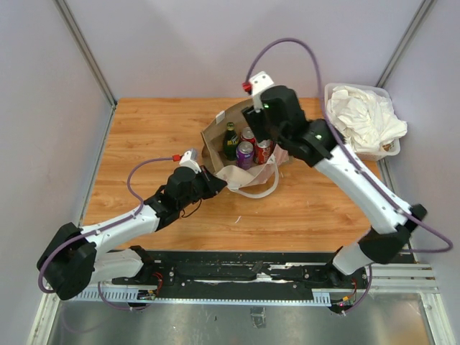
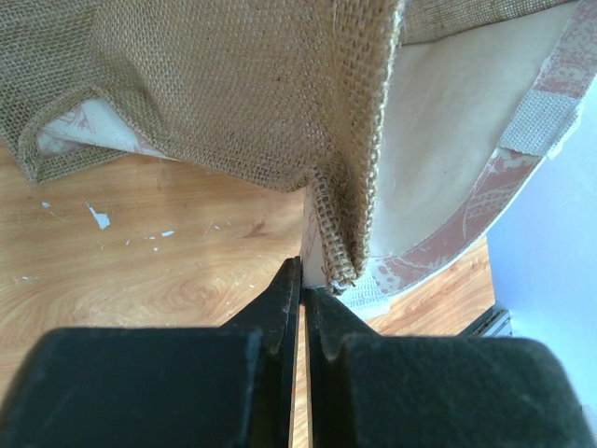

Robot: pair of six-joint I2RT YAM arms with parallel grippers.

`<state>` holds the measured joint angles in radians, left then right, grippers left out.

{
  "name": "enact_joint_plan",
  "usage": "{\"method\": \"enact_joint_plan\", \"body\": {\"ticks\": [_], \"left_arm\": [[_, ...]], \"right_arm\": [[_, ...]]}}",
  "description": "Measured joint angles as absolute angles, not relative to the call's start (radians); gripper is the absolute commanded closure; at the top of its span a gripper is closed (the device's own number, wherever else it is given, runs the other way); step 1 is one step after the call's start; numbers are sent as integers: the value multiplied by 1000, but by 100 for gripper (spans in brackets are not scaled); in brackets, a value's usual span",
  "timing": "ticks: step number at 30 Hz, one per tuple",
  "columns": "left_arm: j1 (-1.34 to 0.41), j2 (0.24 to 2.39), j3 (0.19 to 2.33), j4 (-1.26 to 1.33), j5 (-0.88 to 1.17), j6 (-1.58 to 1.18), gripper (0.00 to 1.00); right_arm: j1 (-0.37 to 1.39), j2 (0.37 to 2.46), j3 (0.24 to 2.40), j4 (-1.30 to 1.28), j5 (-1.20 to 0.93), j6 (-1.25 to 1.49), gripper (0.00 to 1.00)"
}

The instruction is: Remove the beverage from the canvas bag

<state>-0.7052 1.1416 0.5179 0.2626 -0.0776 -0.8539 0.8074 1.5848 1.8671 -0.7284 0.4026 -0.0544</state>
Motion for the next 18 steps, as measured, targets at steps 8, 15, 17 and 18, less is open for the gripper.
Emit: {"method": "enact_joint_plan", "body": {"ticks": [8, 15, 17, 18], "left_arm": [[-705, 1157, 518, 273, -77, -854, 95], [-705, 1176, 518, 284, -73, -853, 95], [-705, 1178, 518, 284, -73, -853, 95], [-705, 1178, 518, 285, -72, -853, 95]], "right_arm": [[801, 1241, 1660, -696, 657, -76, 99], [685, 1122, 1367, -707, 663, 17, 99], [628, 1114, 1287, -708, 638, 51, 99], [600, 1108, 1246, -704, 622, 67, 99]]}}
